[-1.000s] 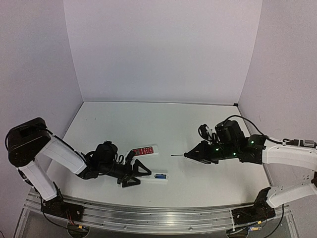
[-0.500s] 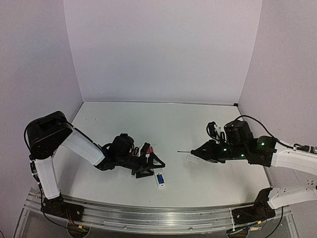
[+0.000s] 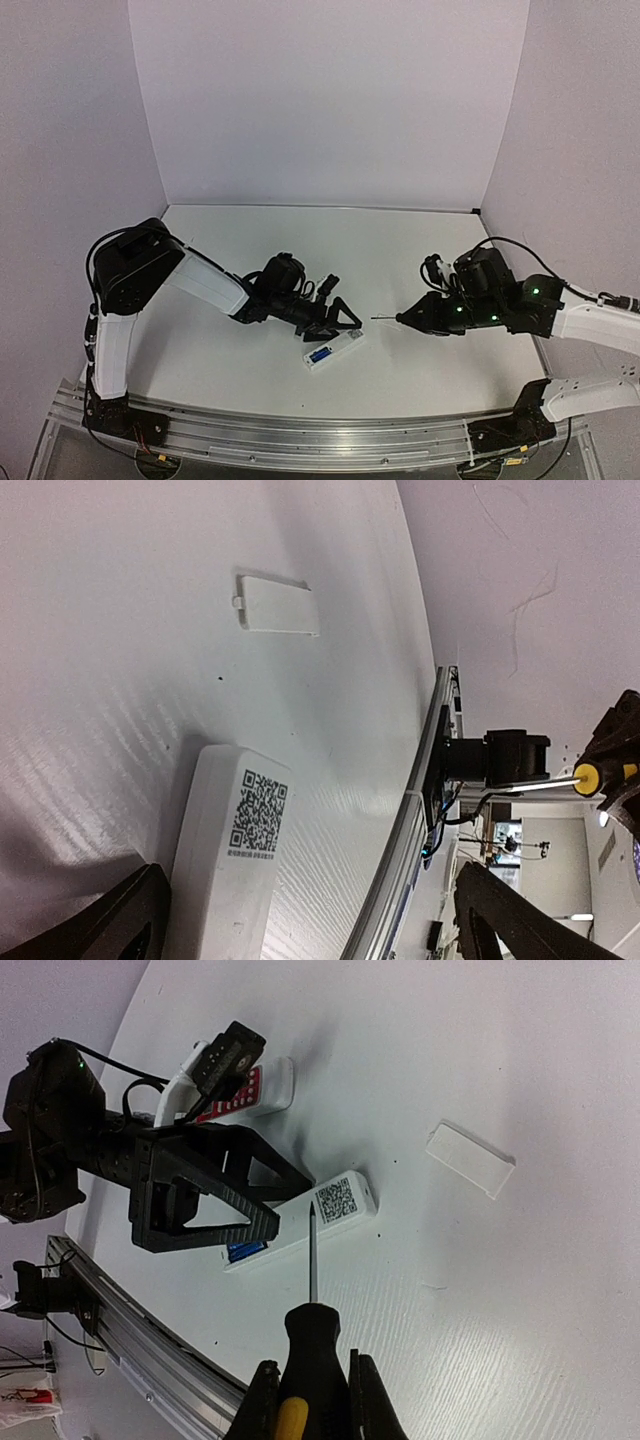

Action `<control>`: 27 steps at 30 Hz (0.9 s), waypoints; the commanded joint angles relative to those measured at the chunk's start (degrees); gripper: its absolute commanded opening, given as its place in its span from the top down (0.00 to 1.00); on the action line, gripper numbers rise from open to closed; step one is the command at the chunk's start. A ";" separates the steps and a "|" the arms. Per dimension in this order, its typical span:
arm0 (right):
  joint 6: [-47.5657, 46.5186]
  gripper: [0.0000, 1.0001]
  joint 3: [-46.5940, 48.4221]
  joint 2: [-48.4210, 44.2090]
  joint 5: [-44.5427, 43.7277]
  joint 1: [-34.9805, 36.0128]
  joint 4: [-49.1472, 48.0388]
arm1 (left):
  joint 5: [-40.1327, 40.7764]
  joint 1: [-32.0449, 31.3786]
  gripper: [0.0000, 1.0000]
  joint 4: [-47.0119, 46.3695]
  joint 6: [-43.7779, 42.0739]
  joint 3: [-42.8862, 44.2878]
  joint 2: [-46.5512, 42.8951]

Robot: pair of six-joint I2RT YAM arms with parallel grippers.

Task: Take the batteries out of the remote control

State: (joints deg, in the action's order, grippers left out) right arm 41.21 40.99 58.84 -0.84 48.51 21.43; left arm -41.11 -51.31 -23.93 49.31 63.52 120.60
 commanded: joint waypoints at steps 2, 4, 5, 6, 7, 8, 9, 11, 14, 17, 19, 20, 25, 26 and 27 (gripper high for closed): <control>-0.97 1.00 1.11 -2.88 -3.72 -0.21 2.89 | -10.29 -0.53 0.00 1.53 -3.28 4.13 4.07; -1.42 1.00 1.14 -3.18 -4.26 -0.21 3.57 | -10.63 -0.66 0.00 2.81 -4.22 4.73 4.30; -1.65 1.00 1.28 -3.27 -4.37 -0.22 3.90 | -10.63 -0.65 0.00 2.75 -4.32 4.96 4.36; -1.83 1.00 1.43 -3.33 -4.44 -0.23 4.21 | -10.77 -0.64 0.00 2.67 -4.38 5.45 4.52; -1.99 1.00 1.60 -3.31 -4.48 -0.22 4.44 | -11.17 -0.64 0.00 2.65 -4.44 6.45 4.85; -2.05 1.00 1.75 -3.30 -4.53 -0.22 4.66 | -11.45 -0.64 0.00 2.76 -4.48 7.47 5.19; -2.02 1.00 1.87 -3.30 -4.59 -0.22 4.87 | -11.58 -0.63 0.00 3.06 -4.51 8.52 5.52; -2.25 1.00 2.26 -3.38 -4.84 -0.25 5.56 | -10.63 -0.59 0.00 5.07 -5.25 10.35 5.31; -2.34 1.00 3.11 -3.37 -4.64 -0.20 7.01 | -5.75 -0.38 0.00 10.32 -7.50 11.61 2.51; -1.89 1.00 4.49 -2.58 -3.19 -0.21 8.43 | 2.11 -0.09 0.00 18.38 -11.31 12.78 -2.15; -2.00 1.00 5.79 -0.97 -0.68 -0.22 8.92 | 9.98 0.10 0.00 24.71 -12.80 12.34 -6.49; -2.28 1.00 6.66 0.25 1.28 -0.21 8.97 | 13.52 0.23 0.00 27.46 -13.10 11.54 -8.90; -3.34 1.00 11.42 7.99 6.90 0.76 8.82 | 26.25 1.56 0.01 34.55 -10.18 1.82 -22.26; -3.73 1.00 12.30 9.36 7.15 1.18 8.63 | 26.73 1.91 0.01 34.64 -9.21 -1.01 -24.77; -4.07 1.00 13.25 10.94 7.58 1.57 8.23 | 26.98 2.10 0.02 34.42 -8.01 -3.72 -26.89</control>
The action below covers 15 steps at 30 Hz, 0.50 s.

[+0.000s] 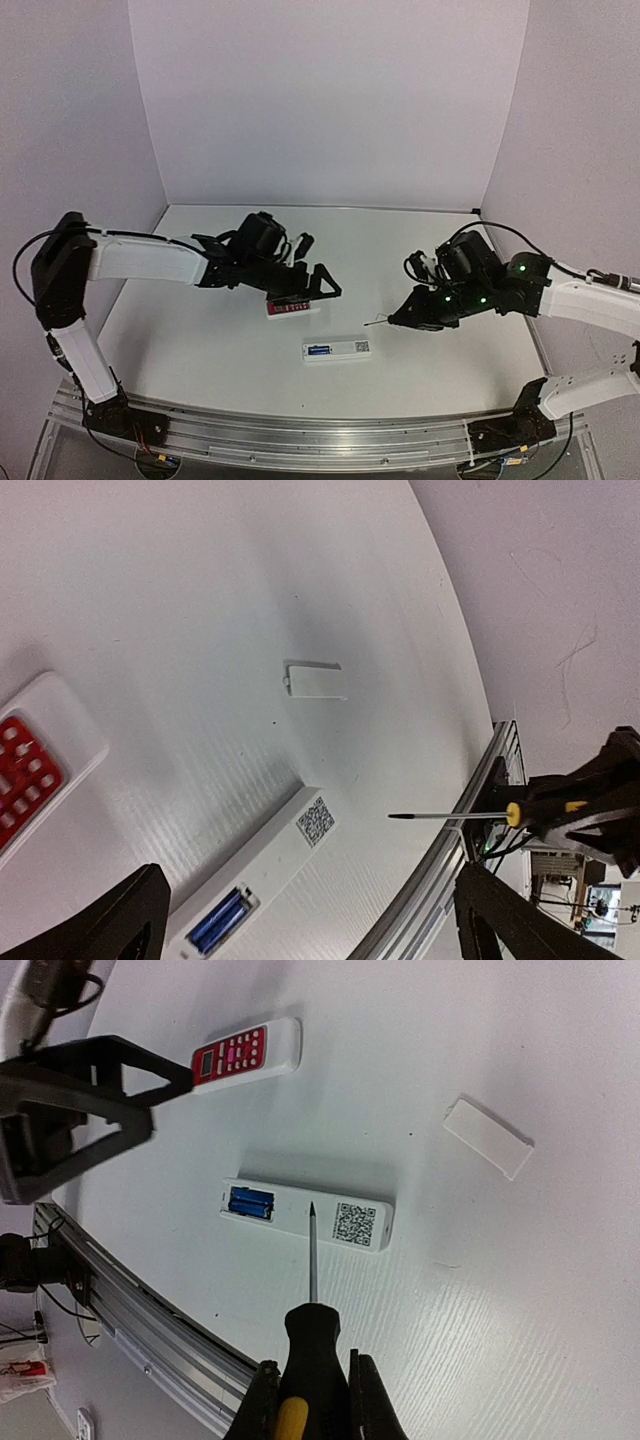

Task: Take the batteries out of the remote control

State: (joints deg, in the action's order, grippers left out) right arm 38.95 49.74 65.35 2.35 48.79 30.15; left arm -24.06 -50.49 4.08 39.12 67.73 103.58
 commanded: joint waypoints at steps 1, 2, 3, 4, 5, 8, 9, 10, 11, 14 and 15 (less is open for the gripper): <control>-2.01 1.00 5.17 5.79 5.30 1.67 -1.10 | 9.52 1.50 0.05 5.85 3.28 -10.50 -11.81; -2.09 1.00 5.62 6.87 6.24 1.93 -1.88 | 8.90 1.61 0.08 5.15 4.51 -12.73 -13.79; -2.07 1.00 6.00 8.03 7.23 2.28 -2.96 | 8.16 1.62 0.09 4.15 5.60 -15.03 -14.98; -2.06 1.00 6.37 9.19 8.21 2.63 -4.04 | 7.42 1.62 0.11 3.16 6.68 -17.33 -16.17; -1.90 1.00 6.66 10.10 8.56 2.83 -4.54 | 6.27 1.62 0.12 1.36 7.91 -19.60 -16.74; -1.59 1.00 7.64 12.81 9.72 3.43 -5.35 | 3.08 1.62 0.20 -3.17 10.27 -23.30 -16.81; -1.51 1.00 7.85 13.47 9.87 3.68 -5.59 | 2.57 1.62 0.23 -4.03 10.79 -23.81 -16.42; -1.79 1.00 7.99 14.18 9.91 3.97 -5.95 | 1.97 1.64 0.25 -6.14 11.28 -24.22 -15.81; -2.08 1.00 8.04 14.58 9.80 4.14 -6.24 | 0.88 1.63 0.27 -7.77 11.75 -24.49 -14.97; -3.22 1.00 8.36 15.99 8.82 4.24 -6.59 | -1.25 1.61 0.31 -10.60 12.10 -24.34 -12.29; -3.60 1.00 8.43 16.32 8.35 4.23 -6.62 | -1.79 1.59 0.32 -11.24 12.16 -24.08 -11.34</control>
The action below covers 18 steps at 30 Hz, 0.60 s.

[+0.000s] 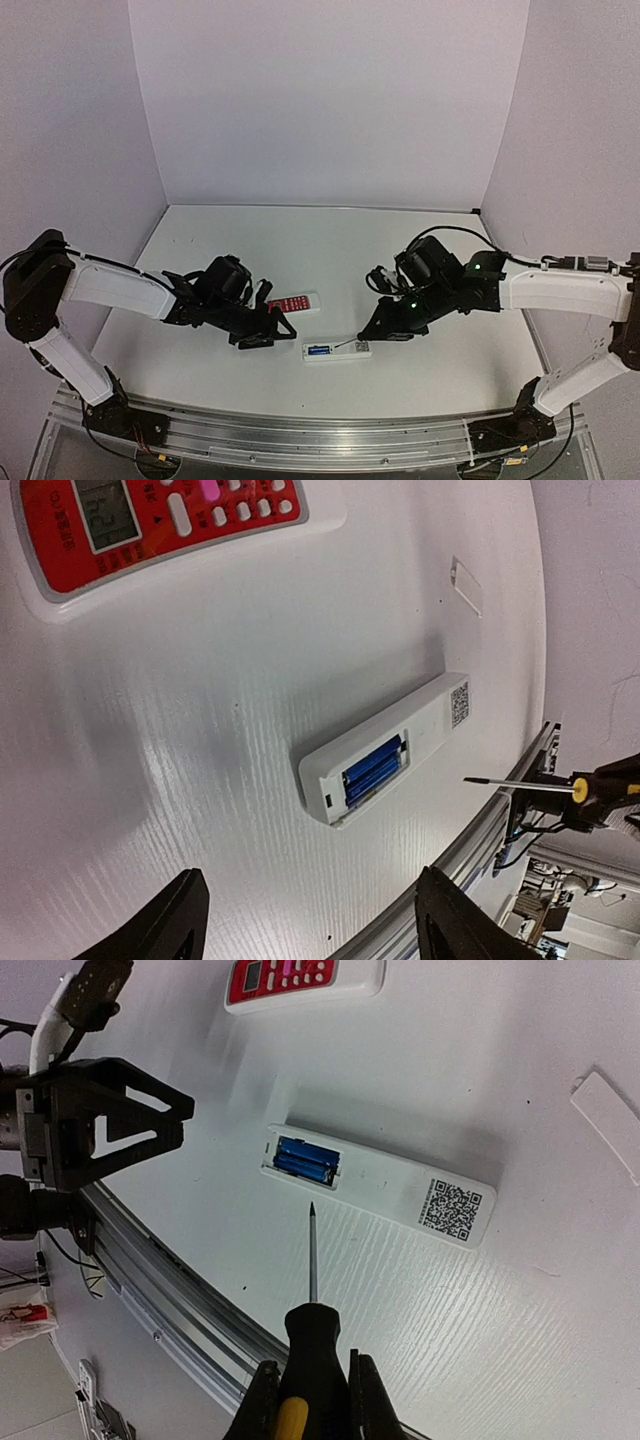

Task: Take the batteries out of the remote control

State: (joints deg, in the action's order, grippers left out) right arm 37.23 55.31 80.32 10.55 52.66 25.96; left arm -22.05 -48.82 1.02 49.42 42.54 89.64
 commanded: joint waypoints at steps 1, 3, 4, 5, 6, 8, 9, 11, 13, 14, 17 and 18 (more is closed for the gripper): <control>-2.39 1.00 2.94 1.69 -0.18 0.38 -2.49 | -4.33 -0.06 0.33 -8.73 1.83 1.38 3.57; -2.87 1.00 2.92 2.04 -0.65 0.41 -2.56 | -4.86 -0.07 0.39 -8.87 1.52 2.16 5.28; -3.12 1.00 2.88 2.14 -0.69 0.41 -2.68 | -5.04 -0.09 0.42 -8.64 1.34 2.59 6.02; -3.38 1.00 2.81 2.22 -0.44 0.39 -2.96 | -5.20 -0.11 0.44 -8.45 1.25 2.83 6.55; -3.65 1.00 2.62 2.30 -0.19 0.37 -3.35 | -5.32 -0.13 0.47 -8.54 1.25 2.87 6.88; -4.67 1.00 2.14 2.48 -0.36 0.40 -3.66 | -5.34 -0.14 0.49 -8.60 1.17 2.78 7.43; -5.23 1.00 1.90 2.54 -0.49 0.38 -3.78 | -5.20 -0.14 0.50 -8.59 1.07 2.73 7.63; -5.85 1.00 1.63 2.69 -0.42 0.37 -4.08 | -5.07 -0.14 0.52 -8.47 0.82 2.99 8.14; -6.04 1.00 1.56 3.05 -0.34 0.41 -4.24 | -4.99 -0.15 0.55 -8.16 0.64 3.57 9.07; -5.94 1.00 1.59 3.36 -0.22 0.37 -4.30 | -4.86 -0.20 0.57 -7.99 0.48 3.97 9.69; -5.61 1.00 1.76 4.19 0.43 0.38 -4.58 | -4.15 -0.28 0.61 -7.54 0.14 4.92 11.14; -5.60 1.00 1.70 4.32 0.77 0.42 -4.77 | -3.90 -0.31 0.62 -7.48 0.03 5.18 11.48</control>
State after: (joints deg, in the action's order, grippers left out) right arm 32.56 55.81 83.37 10.37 52.82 23.10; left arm -26.59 -48.82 -5.15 50.59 45.03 99.29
